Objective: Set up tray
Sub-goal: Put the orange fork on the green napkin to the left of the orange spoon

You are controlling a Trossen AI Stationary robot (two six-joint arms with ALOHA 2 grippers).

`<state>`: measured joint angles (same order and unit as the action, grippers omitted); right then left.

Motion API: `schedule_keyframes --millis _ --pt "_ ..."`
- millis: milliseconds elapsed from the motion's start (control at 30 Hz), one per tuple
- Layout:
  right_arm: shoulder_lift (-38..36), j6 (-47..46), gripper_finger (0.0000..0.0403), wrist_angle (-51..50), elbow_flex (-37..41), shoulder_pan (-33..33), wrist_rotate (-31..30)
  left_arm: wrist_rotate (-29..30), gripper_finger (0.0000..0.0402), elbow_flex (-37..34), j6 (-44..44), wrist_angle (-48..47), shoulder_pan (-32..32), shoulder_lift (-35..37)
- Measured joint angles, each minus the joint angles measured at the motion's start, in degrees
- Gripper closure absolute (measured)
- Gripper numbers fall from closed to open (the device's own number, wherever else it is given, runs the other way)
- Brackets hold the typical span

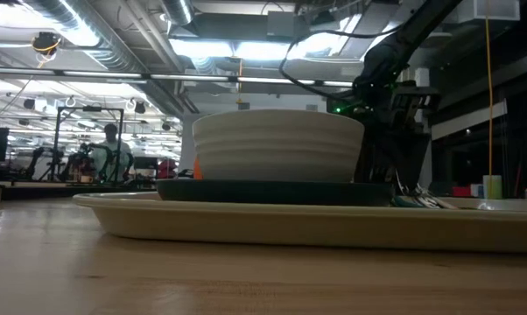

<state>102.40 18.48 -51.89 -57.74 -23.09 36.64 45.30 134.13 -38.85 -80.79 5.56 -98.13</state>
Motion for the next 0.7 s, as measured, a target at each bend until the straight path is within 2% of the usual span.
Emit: schedule_keyframes --millis 700 --pt "0.7 1.4 0.0399 0.1 0.0 -1.9 0.2 0.0 0.0313 0.0 -0.5 0.0 0.0 0.0"
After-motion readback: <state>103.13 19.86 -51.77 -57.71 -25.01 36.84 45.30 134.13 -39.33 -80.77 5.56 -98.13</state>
